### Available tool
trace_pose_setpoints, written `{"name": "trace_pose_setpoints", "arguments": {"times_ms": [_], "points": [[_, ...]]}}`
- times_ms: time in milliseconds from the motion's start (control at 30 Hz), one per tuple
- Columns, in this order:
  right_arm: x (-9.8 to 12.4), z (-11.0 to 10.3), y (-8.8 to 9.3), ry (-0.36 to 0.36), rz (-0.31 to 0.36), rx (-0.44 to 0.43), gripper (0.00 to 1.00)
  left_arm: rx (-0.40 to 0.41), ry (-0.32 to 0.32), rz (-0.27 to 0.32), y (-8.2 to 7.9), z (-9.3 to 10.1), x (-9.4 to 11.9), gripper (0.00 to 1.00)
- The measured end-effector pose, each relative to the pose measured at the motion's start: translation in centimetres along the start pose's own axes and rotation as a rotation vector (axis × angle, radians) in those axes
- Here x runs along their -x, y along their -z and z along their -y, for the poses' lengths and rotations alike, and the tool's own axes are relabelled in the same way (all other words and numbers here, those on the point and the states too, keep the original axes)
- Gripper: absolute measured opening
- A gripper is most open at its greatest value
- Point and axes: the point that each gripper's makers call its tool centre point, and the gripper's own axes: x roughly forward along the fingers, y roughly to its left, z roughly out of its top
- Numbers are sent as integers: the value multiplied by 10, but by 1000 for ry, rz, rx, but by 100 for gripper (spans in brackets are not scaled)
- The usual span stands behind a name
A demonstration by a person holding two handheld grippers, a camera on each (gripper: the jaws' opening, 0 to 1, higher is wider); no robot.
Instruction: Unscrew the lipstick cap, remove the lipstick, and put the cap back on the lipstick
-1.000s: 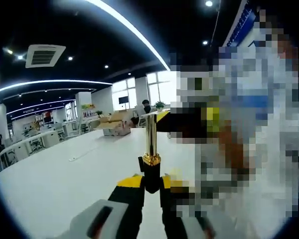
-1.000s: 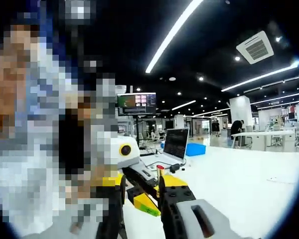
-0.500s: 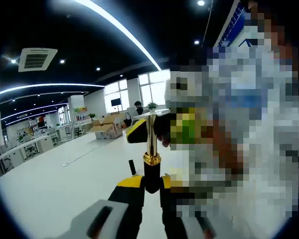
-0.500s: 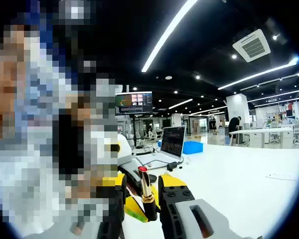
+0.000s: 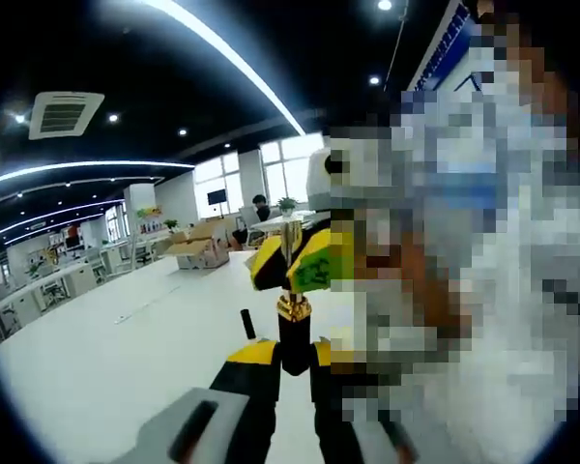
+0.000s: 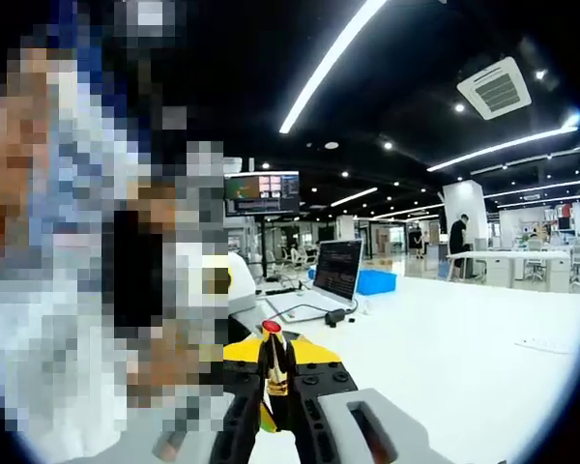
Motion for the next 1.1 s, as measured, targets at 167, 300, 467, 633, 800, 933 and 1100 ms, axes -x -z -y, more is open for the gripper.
{"name": "trace_pose_setpoints", "arguments": {"times_ms": [167,300,467,633,800,933,1100], "points": [[1,0,-3,-3,10,-8,7,7,18,16,-3,2,2,14],[2,-3,-4,-15,11,-7,7,10,36,18,-4,5,3,13],[4,-6,-4,-32,10,-4,7,25,75,31,-5,8,5,13],[5,-10,-6,-68,22,-30,6,67,145,61,-7,15,8,13],[5,-19,-7,-112,23,-43,6,114,226,88,-9,23,10,13],[6,-25,-7,-139,23,-48,6,137,269,99,-10,28,10,13],[9,-32,-10,-200,39,-93,6,191,369,134,-14,42,13,13]]}}
